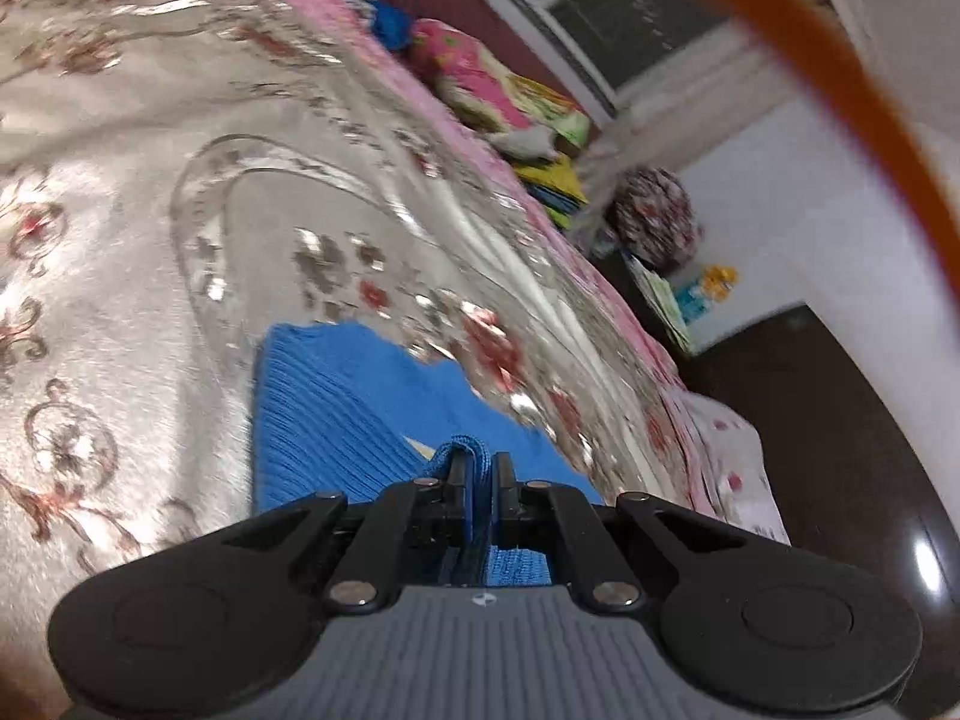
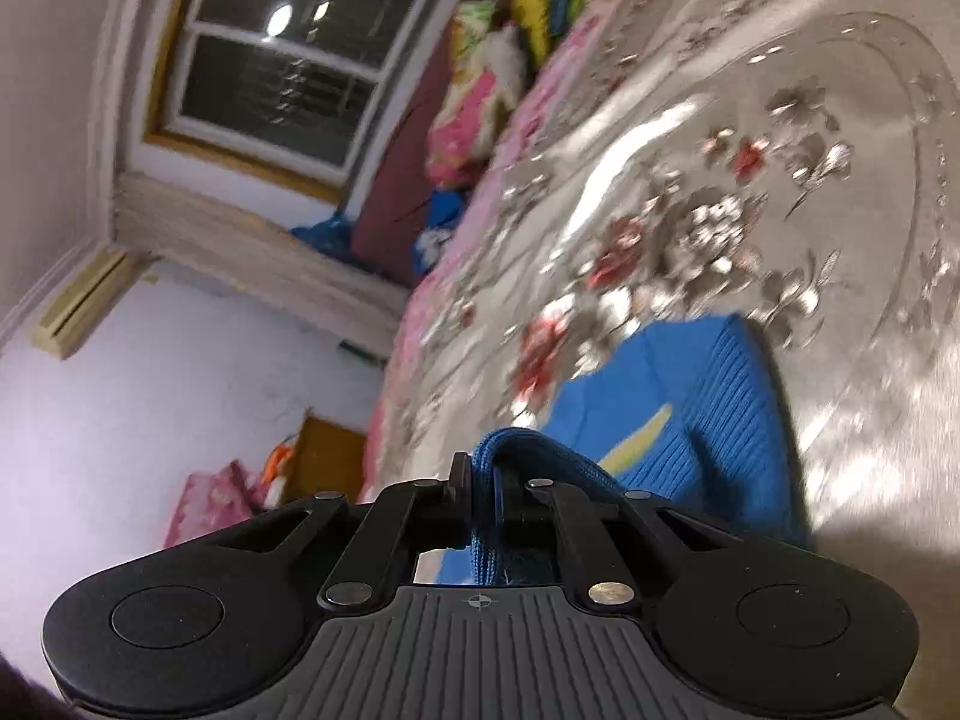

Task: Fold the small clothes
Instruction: 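Lift the held hem and fold it toward the collar with both tools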

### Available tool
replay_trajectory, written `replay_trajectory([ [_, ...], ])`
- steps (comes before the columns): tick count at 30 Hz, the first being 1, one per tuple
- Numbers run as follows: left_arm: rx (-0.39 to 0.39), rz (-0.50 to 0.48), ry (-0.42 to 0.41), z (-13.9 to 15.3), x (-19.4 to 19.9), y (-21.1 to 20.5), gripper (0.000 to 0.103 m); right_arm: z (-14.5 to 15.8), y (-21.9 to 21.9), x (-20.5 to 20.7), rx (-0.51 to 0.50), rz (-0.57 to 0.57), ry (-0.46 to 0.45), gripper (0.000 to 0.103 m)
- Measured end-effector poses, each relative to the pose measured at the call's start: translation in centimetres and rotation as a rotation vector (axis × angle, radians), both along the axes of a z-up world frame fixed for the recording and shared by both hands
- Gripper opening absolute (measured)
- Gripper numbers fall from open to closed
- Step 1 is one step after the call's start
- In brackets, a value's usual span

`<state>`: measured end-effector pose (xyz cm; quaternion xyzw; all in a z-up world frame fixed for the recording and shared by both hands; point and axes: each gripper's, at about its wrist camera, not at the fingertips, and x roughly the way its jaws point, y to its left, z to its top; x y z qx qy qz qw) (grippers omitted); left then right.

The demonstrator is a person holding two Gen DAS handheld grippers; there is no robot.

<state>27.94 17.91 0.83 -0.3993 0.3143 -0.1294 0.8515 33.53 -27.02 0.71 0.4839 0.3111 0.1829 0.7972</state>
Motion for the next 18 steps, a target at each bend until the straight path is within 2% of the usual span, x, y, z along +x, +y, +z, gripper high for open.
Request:
replay_trajectory([
  [5,0.024,0.024,0.023,-1.0,-0.1,0.3,0.011,-1.3,0.2,1.6,-0.005,-0.004,0.041,0.012],
  [14,-0.043,0.099,0.03,-1.0,0.8,1.5,0.011,-2.1,0.0,3.1,0.012,-0.003,0.08,0.013],
  [16,-0.031,0.11,0.027,-0.6,1.1,1.6,0.011,-2.3,0.0,3.5,0.024,-0.014,0.095,0.019],
  [18,-0.011,0.109,0.015,-0.2,0.9,1.6,0.011,-2.7,0.0,4.1,0.043,-0.023,0.113,0.02],
])
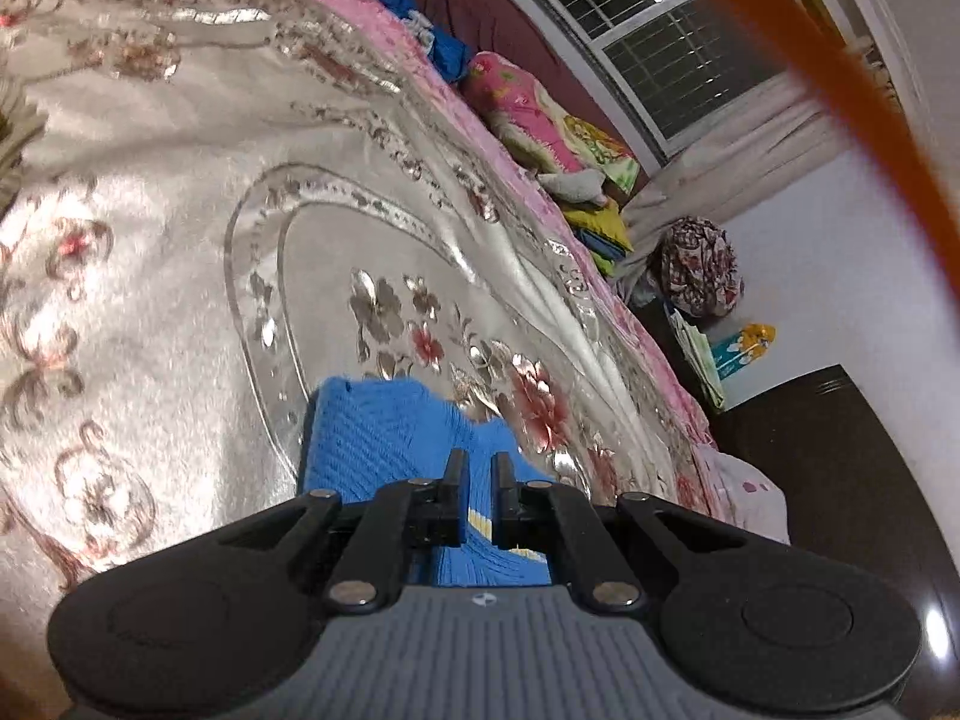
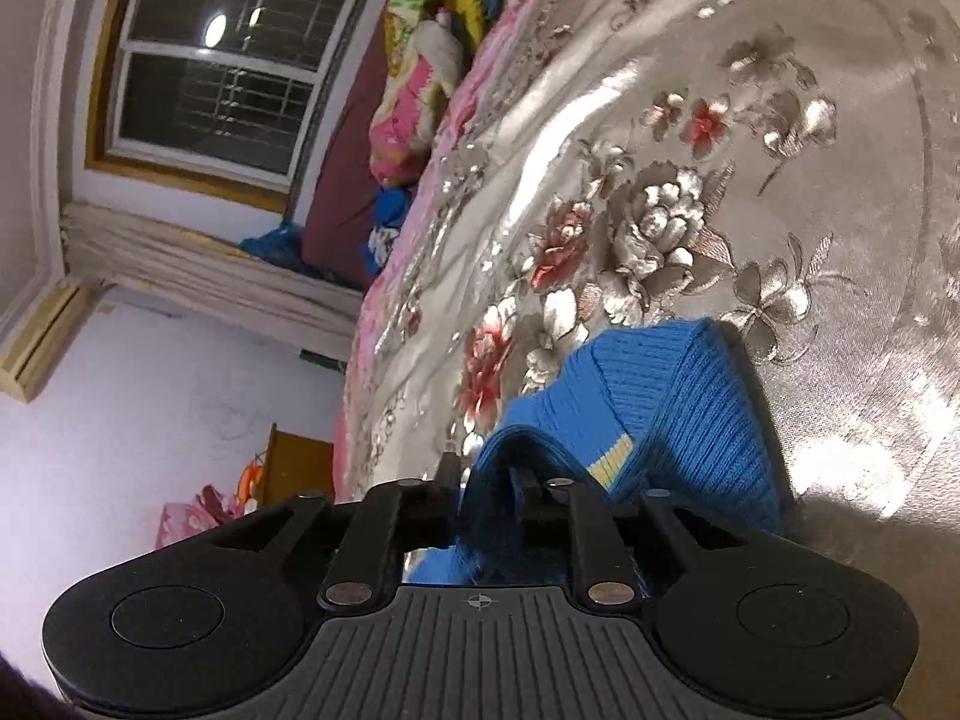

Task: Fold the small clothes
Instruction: 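Lift the held hem and fold it toward the collar with both tools, then lay the hem on the folded shoulders and open both tools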

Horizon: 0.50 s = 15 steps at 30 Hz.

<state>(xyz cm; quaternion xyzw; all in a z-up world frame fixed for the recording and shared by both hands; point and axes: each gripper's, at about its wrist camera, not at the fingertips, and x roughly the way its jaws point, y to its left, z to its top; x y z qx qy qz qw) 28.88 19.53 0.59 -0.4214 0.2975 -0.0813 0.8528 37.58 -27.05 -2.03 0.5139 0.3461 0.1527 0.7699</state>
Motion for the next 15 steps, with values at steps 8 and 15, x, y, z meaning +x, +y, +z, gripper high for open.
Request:
replay_trajectory([
  [8,0.298,-0.108,-0.075,2.3,-4.5,-2.4,0.012,0.0,0.2,0.8,0.022,-0.016,-0.01,0.03],
  [15,0.403,-0.19,-0.096,2.2,-7.8,-4.6,0.013,1.3,-0.8,0.6,0.007,-0.053,-0.053,0.033],
])
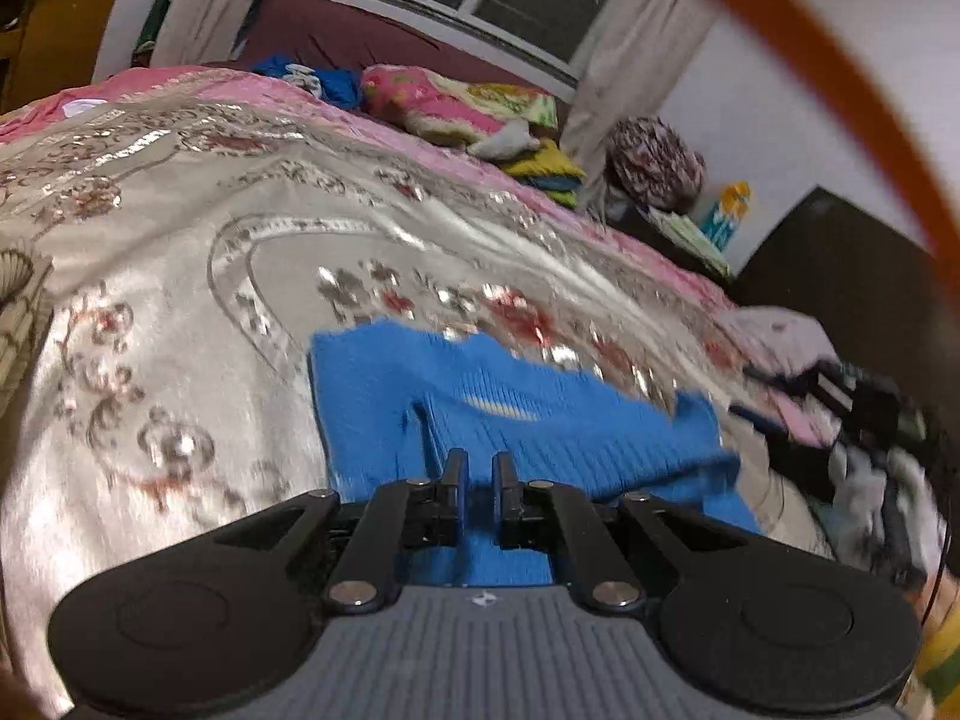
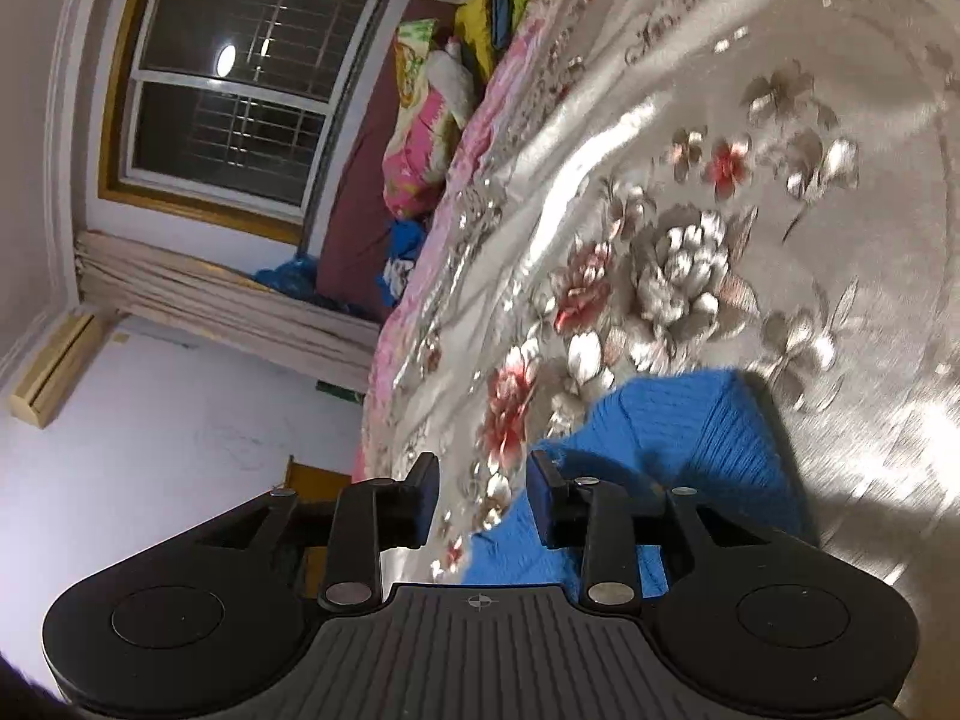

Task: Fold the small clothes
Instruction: 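Lay the hem on the folded shoulders and open both tools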

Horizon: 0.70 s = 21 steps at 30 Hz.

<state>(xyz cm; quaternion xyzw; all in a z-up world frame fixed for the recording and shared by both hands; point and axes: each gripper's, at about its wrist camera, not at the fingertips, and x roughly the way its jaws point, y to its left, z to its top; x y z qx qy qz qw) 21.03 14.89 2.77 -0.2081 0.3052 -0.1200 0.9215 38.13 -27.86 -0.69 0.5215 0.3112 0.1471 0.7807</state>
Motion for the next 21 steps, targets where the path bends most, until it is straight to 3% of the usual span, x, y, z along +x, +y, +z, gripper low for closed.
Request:
replay_trajectory([
  [8,0.099,-0.062,0.026,-0.3,0.9,-1.9,0.013,1.4,1.8,-1.6,-0.294,0.096,-0.019,0.033],
  [11,0.119,-0.1,0.027,-0.1,1.5,-2.6,0.013,0.8,2.1,-2.1,-0.305,0.11,-0.014,0.033],
  [15,0.086,-0.16,0.026,0.4,2.0,-3.3,0.015,0.2,2.0,-2.4,-0.295,0.109,0.005,0.033],
  [19,0.099,-0.167,0.046,0.2,4.0,-3.8,0.018,0.3,2.3,-2.6,-0.309,0.125,0.002,0.033],
  [21,0.069,-0.161,0.072,-0.2,5.6,-3.4,0.018,0.4,2.6,-2.7,-0.316,0.134,0.0,0.033],
])
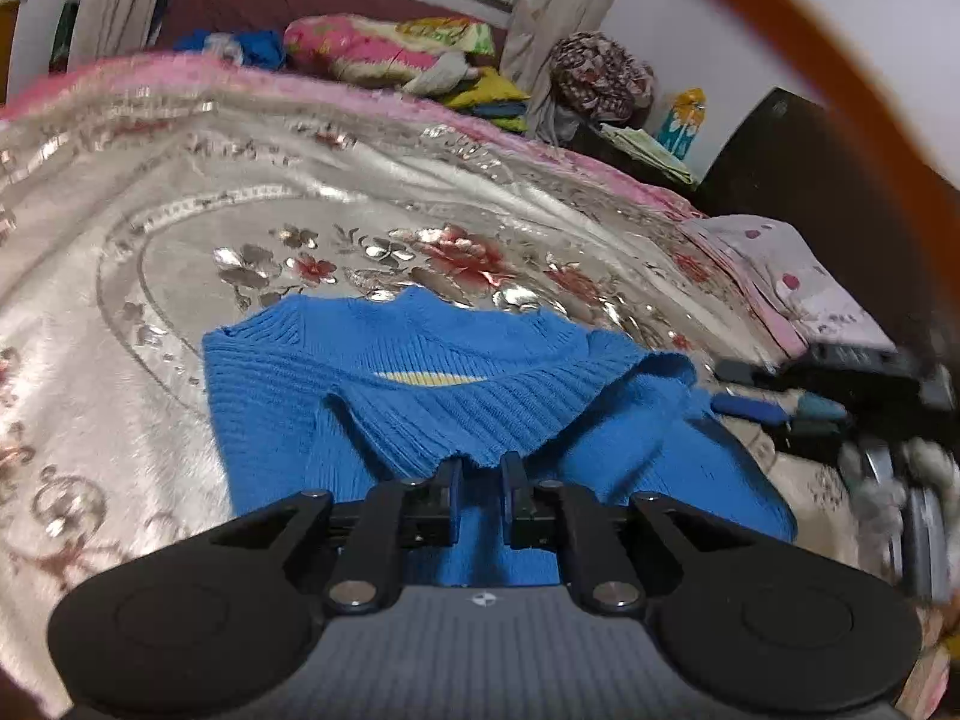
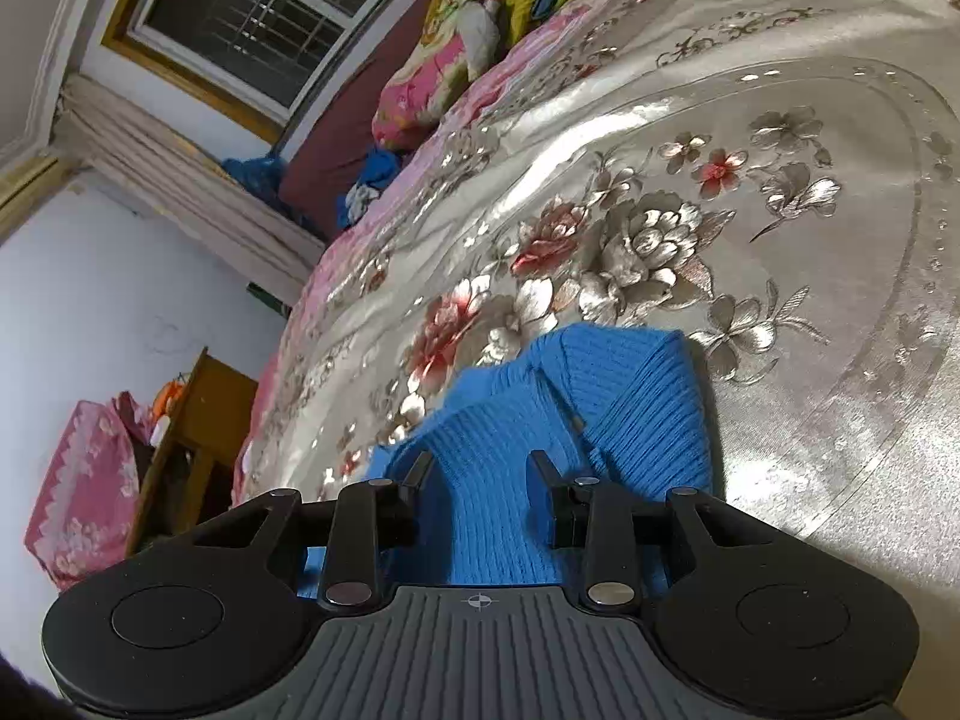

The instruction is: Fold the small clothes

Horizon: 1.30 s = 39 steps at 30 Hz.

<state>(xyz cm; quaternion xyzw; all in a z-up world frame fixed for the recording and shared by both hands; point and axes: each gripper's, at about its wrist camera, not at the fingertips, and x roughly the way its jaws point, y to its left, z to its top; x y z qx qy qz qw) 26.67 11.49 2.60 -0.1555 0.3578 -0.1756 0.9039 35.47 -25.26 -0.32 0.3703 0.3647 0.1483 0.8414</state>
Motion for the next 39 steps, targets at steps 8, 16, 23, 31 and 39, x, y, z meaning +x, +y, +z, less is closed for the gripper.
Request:
replay_trajectory([
  [8,-0.077,0.223,-0.038,1.0,2.3,3.5,0.018,0.2,0.6,-0.4,-0.009,0.019,0.001,0.033],
  [16,0.113,0.143,-0.025,-0.2,1.1,1.6,0.028,-0.2,0.9,-0.5,-0.033,0.026,0.0,0.033],
  [23,0.237,0.119,-0.014,-0.8,4.1,-0.4,0.044,-0.4,1.1,-0.8,-0.047,0.036,0.012,0.033],
  [31,0.324,0.062,-0.008,-0.6,4.9,-2.4,0.029,-0.4,0.6,-0.8,-0.047,0.03,0.004,0.033],
  [39,0.322,0.034,0.043,-0.4,6.7,-2.5,0.03,-0.5,0.4,-0.8,-0.042,0.029,0.007,0.033],
])
